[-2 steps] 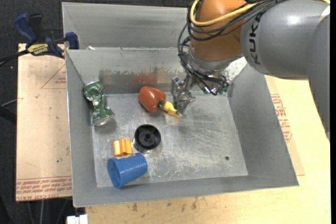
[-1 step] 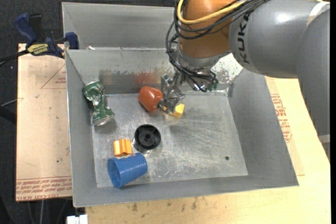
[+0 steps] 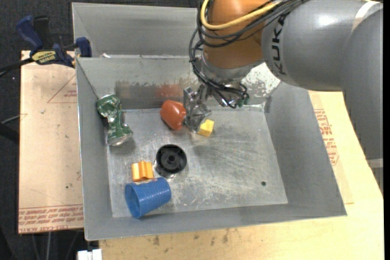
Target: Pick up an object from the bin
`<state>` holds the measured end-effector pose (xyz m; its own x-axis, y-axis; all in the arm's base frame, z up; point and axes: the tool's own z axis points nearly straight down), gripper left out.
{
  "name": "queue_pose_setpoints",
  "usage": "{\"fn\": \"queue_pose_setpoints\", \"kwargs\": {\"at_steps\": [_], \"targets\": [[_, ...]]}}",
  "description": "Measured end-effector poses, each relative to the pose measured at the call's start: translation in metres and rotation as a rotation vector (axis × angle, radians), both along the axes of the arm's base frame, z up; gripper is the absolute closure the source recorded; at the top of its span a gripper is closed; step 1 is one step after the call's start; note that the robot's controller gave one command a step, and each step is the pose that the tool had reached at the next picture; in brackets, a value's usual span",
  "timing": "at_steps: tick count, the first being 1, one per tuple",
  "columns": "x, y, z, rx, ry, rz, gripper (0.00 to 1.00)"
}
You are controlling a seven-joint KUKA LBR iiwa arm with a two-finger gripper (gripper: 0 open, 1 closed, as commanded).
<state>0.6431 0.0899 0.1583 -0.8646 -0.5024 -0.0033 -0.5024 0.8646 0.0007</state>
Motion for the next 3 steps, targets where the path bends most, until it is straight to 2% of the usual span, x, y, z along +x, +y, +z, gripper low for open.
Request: {"fn": "queue_pose_setpoints", "kwargs": {"at_steps": [1, 2, 3], "targets": [[0.007, 0.005, 0.008, 0.000, -0.002, 0.234, 1.00], [-0.061, 0.050, -0.015, 0.001, 0.004, -0.009, 0.00], [-0.060, 0.048, -0.014, 0.000, 0.002, -0.011, 0.00]]}}
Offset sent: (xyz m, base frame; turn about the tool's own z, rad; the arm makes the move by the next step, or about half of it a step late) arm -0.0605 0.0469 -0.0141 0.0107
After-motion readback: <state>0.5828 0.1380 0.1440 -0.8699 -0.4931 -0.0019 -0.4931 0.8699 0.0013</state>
